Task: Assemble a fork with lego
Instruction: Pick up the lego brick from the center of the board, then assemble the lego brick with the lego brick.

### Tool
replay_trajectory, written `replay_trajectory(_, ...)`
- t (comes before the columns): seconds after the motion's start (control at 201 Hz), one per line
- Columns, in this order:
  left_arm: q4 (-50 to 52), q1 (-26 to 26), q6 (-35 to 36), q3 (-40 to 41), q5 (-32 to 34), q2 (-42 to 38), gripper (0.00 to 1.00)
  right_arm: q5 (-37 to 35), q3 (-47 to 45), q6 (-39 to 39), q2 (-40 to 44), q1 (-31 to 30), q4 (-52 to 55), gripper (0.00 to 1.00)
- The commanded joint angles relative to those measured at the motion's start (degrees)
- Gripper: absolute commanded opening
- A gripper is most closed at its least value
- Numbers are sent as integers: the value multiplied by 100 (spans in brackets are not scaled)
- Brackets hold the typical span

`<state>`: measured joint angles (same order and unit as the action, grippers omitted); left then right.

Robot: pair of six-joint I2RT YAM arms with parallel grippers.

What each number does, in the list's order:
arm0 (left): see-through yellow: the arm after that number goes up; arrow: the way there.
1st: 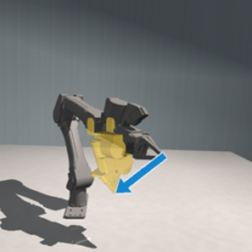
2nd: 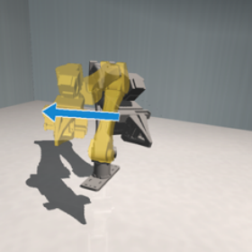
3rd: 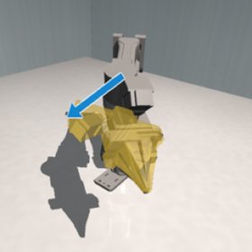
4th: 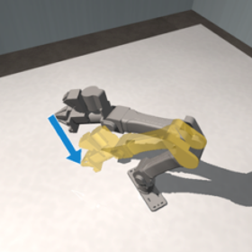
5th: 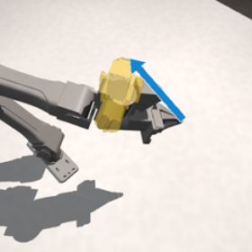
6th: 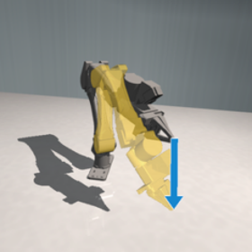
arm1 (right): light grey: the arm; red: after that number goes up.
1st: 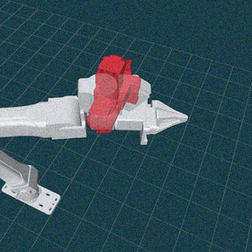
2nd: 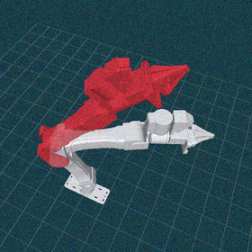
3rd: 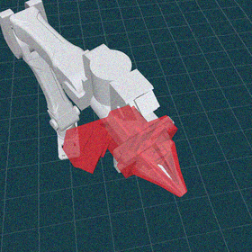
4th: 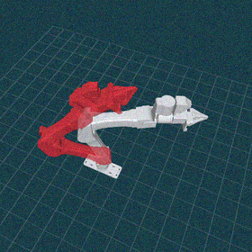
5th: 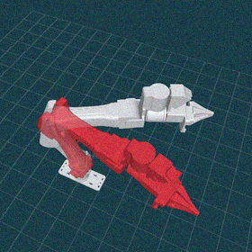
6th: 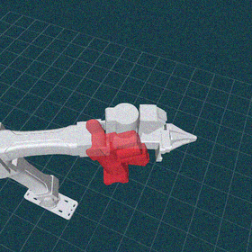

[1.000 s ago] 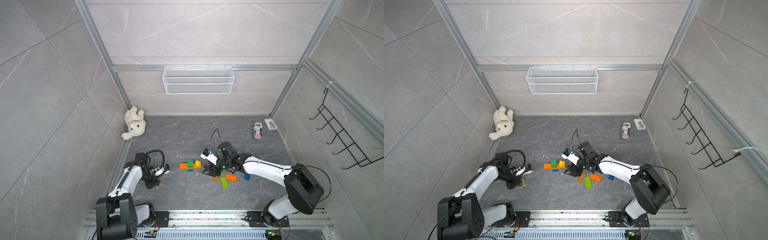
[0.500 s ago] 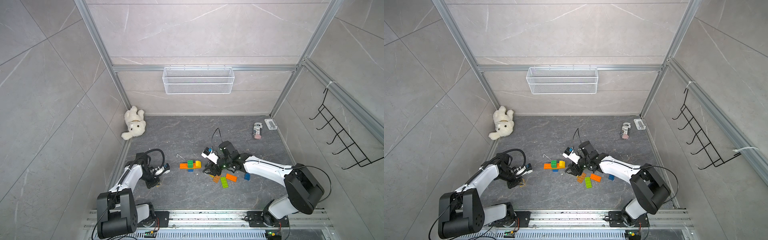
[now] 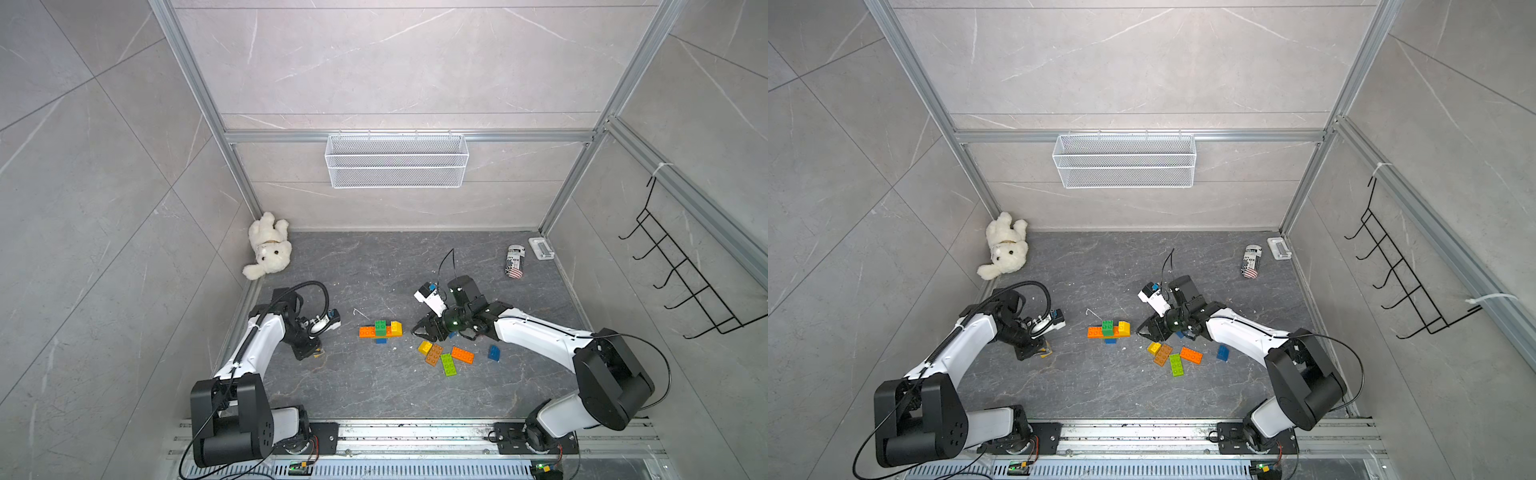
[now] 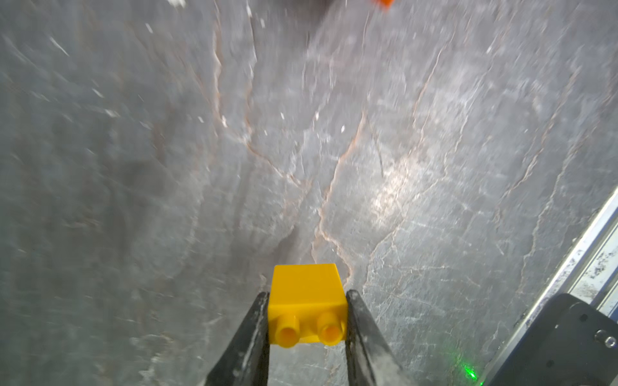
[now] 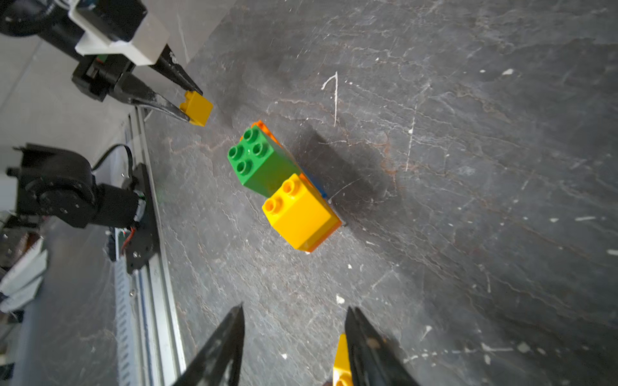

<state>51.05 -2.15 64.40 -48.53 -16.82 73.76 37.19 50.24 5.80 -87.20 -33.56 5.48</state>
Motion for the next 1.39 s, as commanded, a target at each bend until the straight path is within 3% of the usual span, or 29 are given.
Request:
replay_trajectory(0.0, 416, 595, -42, -358, -361, -113, 23, 394, -196, 1330, 102, 2, -617, 53)
replay_trajectory(0.08, 332, 1127, -76, -644, -177, -12, 24, 556, -315, 2039, 50, -1, -1125, 55)
replay_trajectory(0.204, 441, 1499, 125, -1112, -359, 310, 24, 693, -491, 2875, -70, -2, -1786, 59)
replay_trajectory(0.423, 280, 1675, 474, -1242, -497, 565, 23, 722, -887, 4212, -654, -17, -3394, 64)
replay_trajectory(0.597, 92, 1756, 626, -1307, -641, 743, 23, 608, -1053, 4702, -1114, -62, -4206, 70)
replay_trajectory(0.811, 39, 1789, 755, -1446, -636, 931, 23, 623, -1236, 5941, -1940, -97, -6190, 74)
replay_trajectory(0.846, 58, 1790, 795, -1476, -634, 954, 23, 600, -1257, 6026, -2025, -122, -6350, 82)
replay_trajectory(0.851, 65, 1789, 803, -1480, -632, 955, 23, 594, -1257, 6036, -2041, -127, -6362, 95)
replay_trajectory(0.871, 84, 1791, 829, -1495, -624, 969, 23, 581, -1267, 6061, -2074, -144, -6410, 99)
replay_trajectory(1.254, -47, 1797, 864, -1650, -631, 966, 23, 559, -1338, 6039, -2145, -296, -6225, 100)
replay_trajectory(1.383, -41, 1798, 833, -1595, -603, 890, 23, 530, -1348, 5967, -2132, -301, -6133, 89)
